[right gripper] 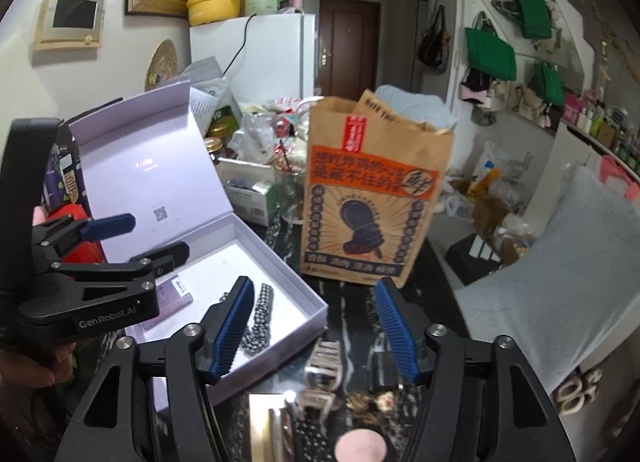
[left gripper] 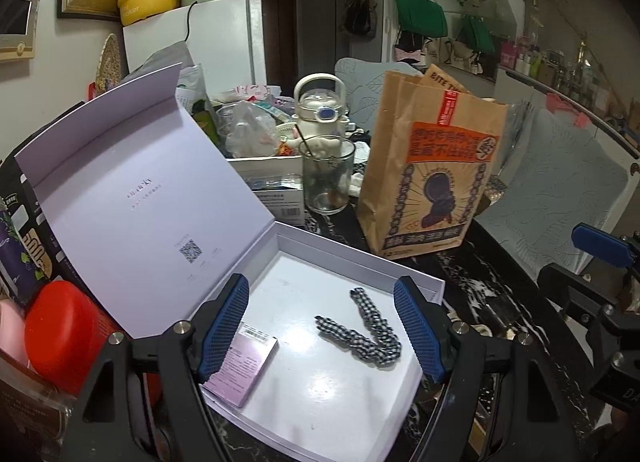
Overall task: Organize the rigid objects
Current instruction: 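Withdraw both open tools from the white box back toward the table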
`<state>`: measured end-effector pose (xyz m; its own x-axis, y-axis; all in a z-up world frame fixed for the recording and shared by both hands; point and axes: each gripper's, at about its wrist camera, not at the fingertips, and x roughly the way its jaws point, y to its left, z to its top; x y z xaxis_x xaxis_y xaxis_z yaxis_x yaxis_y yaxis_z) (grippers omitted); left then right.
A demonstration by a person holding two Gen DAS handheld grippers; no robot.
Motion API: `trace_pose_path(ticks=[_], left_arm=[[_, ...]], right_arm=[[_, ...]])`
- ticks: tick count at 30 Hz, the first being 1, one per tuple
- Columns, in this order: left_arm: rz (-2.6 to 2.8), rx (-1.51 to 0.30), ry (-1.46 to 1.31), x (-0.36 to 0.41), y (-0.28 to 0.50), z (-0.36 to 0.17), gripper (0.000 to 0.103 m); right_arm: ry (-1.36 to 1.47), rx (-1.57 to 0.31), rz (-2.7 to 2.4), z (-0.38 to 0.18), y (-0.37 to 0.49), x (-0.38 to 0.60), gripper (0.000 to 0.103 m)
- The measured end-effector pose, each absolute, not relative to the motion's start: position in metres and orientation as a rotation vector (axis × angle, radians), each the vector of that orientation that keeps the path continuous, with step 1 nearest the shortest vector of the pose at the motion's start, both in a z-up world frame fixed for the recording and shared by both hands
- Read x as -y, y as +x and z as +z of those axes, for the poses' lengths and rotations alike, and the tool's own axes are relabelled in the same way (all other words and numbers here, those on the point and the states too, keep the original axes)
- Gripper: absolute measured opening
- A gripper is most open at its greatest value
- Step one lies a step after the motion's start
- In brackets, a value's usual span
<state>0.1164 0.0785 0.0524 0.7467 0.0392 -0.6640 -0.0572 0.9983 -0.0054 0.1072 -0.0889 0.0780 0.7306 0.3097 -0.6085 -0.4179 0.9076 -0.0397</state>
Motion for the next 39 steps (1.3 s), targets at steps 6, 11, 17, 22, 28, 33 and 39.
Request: trace_pose_path(ticks=[6,11,17,22,28,33,39], left_arm=[[0.010,-0.718,-0.021,-0.063,0.105,0.056,0.075],[-0.028,-0.721,-0.010,-0.049,0.096,0.057,0.075],[-0.097,-0.722,-0.015,-0.032,0.085,0.054,0.075],[-0.118,-0.729,0.000,-0.015,0.076,0.048,0.075],[-0.130,-0.769,0.012,0.002,0.070,0.035,0.075],[-0.125,-0.787,0.013,0.012,0.063,0.027,0.075],[-0.135,-0.803,0.002,0.020,0.055,0.017,0.075]], right_arm=[[-0.185,-0.605,0.383,0.087,0.087,0.104,0.068],[-0.168,-0.615,0.382,0.087,0.074,0.116,0.068],[-0.141,-0.626,0.362,0.080,0.059,0.136,0.068],[-0.117,-0.644,0.333,0.070,0.049,0.155,0.068],[-0.094,-0.676,0.302,0.054,0.041,0.176,0.068],[-0.096,-0.689,0.283,0.041,0.034,0.190,0.068],[-0.072,-0.720,0.286,0.023,0.029,0.200,0.068]])
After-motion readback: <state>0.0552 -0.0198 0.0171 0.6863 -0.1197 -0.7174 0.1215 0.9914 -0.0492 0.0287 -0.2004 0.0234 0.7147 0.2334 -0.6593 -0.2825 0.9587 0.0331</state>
